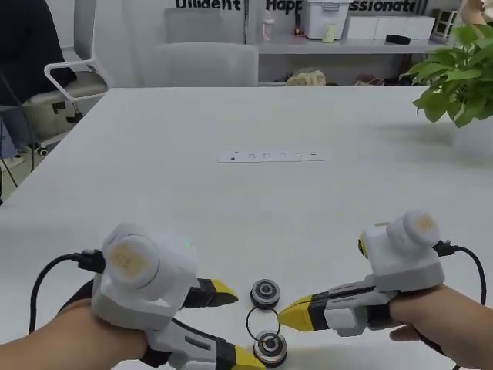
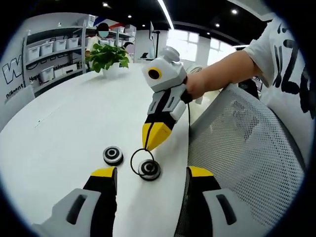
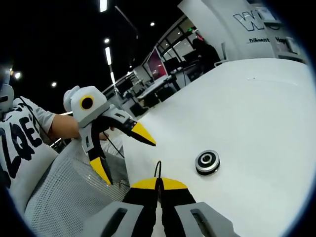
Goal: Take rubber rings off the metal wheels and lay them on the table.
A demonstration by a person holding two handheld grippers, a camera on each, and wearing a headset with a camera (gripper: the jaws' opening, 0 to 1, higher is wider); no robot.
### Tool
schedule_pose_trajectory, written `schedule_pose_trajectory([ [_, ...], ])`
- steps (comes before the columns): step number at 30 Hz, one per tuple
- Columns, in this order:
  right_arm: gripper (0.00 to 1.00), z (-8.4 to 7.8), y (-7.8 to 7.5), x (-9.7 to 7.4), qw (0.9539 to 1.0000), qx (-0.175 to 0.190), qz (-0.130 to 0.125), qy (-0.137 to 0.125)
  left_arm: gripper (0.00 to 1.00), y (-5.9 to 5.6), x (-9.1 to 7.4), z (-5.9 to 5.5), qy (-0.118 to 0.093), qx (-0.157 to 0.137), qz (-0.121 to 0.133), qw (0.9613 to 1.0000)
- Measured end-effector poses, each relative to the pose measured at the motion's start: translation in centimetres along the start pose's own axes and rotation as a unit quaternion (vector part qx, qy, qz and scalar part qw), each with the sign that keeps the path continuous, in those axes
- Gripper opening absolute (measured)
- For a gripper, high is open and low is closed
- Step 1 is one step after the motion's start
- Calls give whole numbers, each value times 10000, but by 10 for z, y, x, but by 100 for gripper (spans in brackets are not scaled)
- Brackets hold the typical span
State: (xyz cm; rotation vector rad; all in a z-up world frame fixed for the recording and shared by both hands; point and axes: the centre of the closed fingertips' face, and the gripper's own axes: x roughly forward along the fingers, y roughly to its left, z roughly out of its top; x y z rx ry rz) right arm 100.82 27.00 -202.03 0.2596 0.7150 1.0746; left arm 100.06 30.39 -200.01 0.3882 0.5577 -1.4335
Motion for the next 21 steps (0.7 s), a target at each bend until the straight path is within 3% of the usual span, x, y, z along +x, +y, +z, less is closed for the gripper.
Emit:
schedule_pose_trajectory([
  [9, 0, 8, 8, 9, 9998, -93, 127, 75, 65, 10, -32, 9, -348, -75, 328, 9988],
  [21, 0, 14, 6, 29, 9996, -169, 163, 186, 73, 14, -54, 2, -489, -172, 580, 9970],
])
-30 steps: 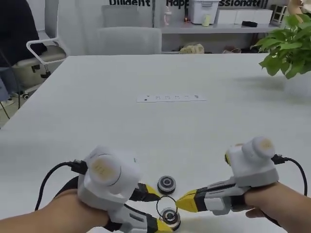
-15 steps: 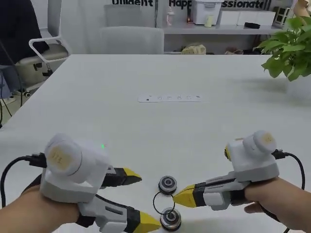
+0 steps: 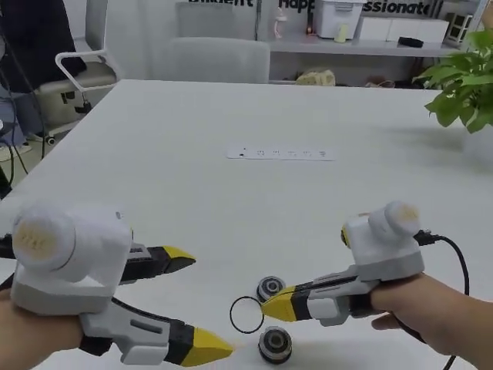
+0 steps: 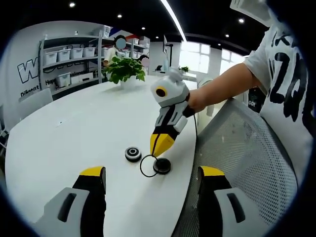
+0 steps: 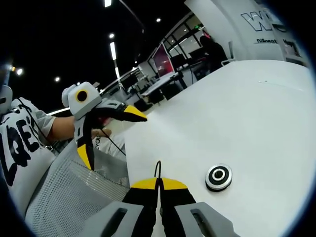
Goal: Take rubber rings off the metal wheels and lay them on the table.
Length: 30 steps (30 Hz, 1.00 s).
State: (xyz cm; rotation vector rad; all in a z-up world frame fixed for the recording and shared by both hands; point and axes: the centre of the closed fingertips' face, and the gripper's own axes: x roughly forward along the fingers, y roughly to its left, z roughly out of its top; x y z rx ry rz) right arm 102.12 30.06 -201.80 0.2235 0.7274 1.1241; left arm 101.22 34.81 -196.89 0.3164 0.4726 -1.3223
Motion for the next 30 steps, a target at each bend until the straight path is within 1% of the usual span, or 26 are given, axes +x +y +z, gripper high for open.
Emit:
schedule_pose_trajectory([
  [2, 0, 1, -2, 4, 10000, 5, -9, 7, 74, 3, -5, -4, -4, -52, 85, 10000],
  [9, 0, -2, -7, 15, 9999, 5, -105, 73, 74, 6, -10, -11, 3, -146, 200, 9997],
  [12, 0, -4, -8, 19, 9999, 20, -111, 118, 75, 5, -10, -11, -37, -214, 179, 9996],
  [16, 0, -8, -8, 24, 9997, -5, -130, 197, 75, 3, -9, -15, 42, -243, 165, 9996],
  [23, 0, -16, -16, 33, 9990, -33, -280, 338, 74, 1, -9, -18, 86, -317, 129, 9994],
  [30, 0, -20, -18, 36, 9983, -156, -376, 415, 73, 1, -9, -21, 128, -379, 121, 9991],
])
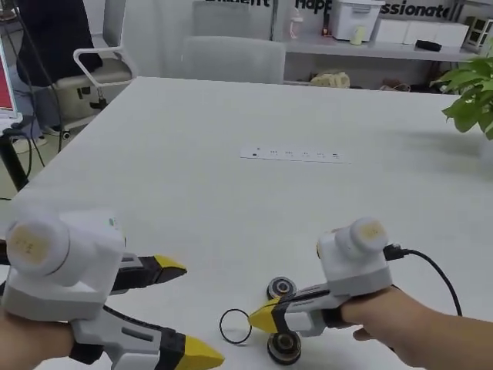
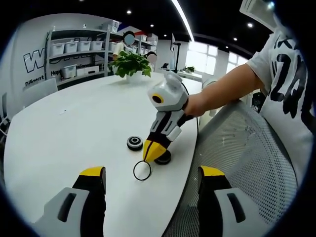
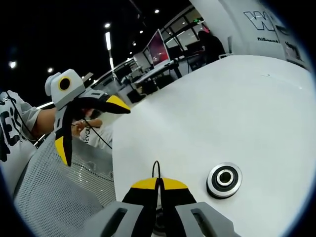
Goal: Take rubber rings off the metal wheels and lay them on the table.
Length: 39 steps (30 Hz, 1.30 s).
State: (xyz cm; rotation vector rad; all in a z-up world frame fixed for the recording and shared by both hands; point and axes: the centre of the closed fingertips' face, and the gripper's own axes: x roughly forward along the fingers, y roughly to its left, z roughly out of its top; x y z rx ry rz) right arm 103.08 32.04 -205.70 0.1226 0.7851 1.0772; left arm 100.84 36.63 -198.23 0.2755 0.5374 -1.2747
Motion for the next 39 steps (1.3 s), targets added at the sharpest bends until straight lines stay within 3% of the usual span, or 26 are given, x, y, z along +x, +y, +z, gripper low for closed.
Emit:
schedule_pose_trajectory([
  [7, 4, -3, -2, -1, 10000, -31, -35, 76, 73, 0, 2, -4, 57, -46, -31, 10000],
  [15, 12, -4, -1, -8, 9999, -69, -33, 73, 73, -2, 6, 0, 60, -4, -98, 9999],
  [24, 14, -2, -2, -26, 10000, -18, -6, -30, 71, -6, 16, 1, 152, 37, -223, 9996],
  [39, 17, -17, -3, -56, 10000, -23, -43, -33, 69, -12, 34, 10, 204, 137, -455, 9987],
])
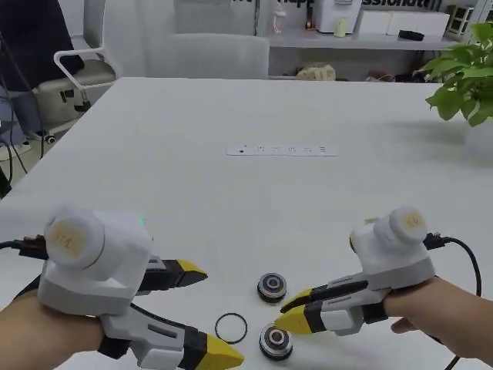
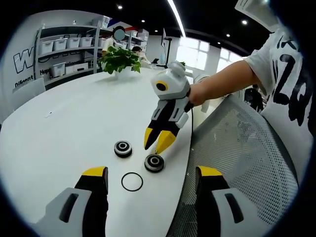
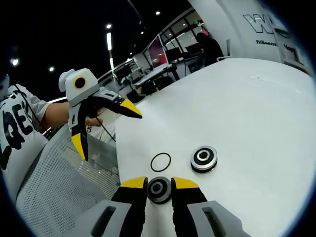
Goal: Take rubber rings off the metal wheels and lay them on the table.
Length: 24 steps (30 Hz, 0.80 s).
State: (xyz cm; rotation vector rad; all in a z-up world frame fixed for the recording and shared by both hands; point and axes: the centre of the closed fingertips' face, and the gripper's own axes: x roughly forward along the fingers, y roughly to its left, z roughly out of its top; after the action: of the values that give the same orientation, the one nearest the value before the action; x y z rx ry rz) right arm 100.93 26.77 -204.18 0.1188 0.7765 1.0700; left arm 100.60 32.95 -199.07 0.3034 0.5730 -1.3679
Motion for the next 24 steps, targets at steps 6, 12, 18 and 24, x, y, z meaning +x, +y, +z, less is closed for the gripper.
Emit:
schedule_pose_trajectory([
  [6, 17, -5, 1, -4, 10000, -19, -17, 47, 66, 1, 4, 1, -2, -98, -78, 9999],
  [12, 17, -9, 3, -5, 9999, -70, -8, 110, 63, 3, 9, 3, 12, -138, -114, 9998],
  [18, 19, -13, 2, -5, 9998, -142, -42, 151, 60, 3, 19, 0, 151, -77, -219, 9996],
  [24, 19, -17, 1, -6, 9996, -216, -73, 188, 57, -2, 30, -6, 352, 8, -373, 9987],
])
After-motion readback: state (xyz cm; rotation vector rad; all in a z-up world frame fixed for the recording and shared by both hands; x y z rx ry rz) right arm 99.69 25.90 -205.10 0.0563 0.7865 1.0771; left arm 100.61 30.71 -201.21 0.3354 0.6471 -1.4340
